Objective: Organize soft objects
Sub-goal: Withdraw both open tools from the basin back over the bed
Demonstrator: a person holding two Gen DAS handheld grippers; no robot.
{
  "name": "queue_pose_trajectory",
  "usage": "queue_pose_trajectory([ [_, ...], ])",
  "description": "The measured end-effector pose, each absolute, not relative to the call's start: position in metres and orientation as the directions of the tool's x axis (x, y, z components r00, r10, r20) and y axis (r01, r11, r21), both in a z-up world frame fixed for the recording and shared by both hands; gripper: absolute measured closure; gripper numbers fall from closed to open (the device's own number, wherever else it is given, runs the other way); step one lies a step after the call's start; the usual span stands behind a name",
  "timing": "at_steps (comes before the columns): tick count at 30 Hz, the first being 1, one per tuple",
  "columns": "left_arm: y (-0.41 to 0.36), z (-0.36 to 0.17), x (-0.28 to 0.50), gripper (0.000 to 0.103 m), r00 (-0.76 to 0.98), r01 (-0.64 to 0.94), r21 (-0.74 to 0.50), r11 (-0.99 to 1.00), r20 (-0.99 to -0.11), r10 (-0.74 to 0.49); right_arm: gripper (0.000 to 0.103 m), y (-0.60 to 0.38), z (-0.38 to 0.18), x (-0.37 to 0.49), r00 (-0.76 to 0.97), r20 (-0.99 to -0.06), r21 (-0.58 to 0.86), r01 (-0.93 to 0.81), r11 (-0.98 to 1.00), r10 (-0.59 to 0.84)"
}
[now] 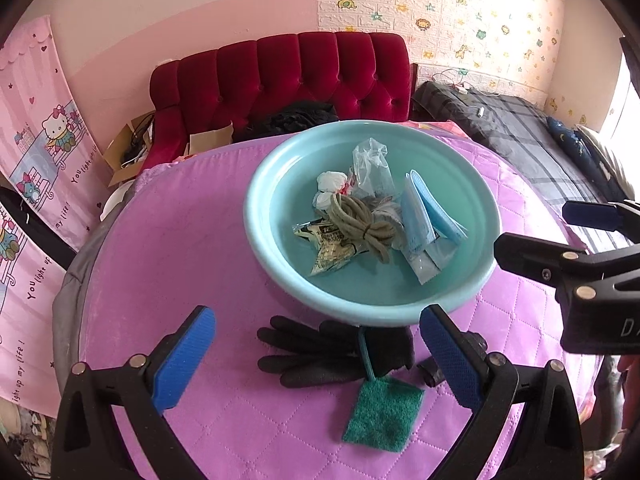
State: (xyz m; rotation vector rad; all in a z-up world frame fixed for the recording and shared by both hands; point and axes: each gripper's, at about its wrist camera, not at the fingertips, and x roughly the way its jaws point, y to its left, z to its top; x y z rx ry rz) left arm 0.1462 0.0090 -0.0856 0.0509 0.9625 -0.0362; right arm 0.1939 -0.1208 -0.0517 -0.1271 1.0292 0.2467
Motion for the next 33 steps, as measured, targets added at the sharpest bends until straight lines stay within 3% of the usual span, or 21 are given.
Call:
queue_pose_trajectory([
  [18, 0.002, -0.088, 0.047, 0.000, 0.565, 0.095, 0.004, 0.995, -0.824, -0.051, 0.000, -0.141, -0.055, 0.111, 0.506, -0.847, -0.006, -0.312, 0.950, 0.161],
  [33, -0.015, -0.132, -0.010, 0.000, 0.493, 0.138, -0.017, 0.990, -0.866, -0.083, 0.000, -0.161, -0.096, 0.075, 0.469, -0.871, -0.010, -0.311, 0.950, 0.145],
])
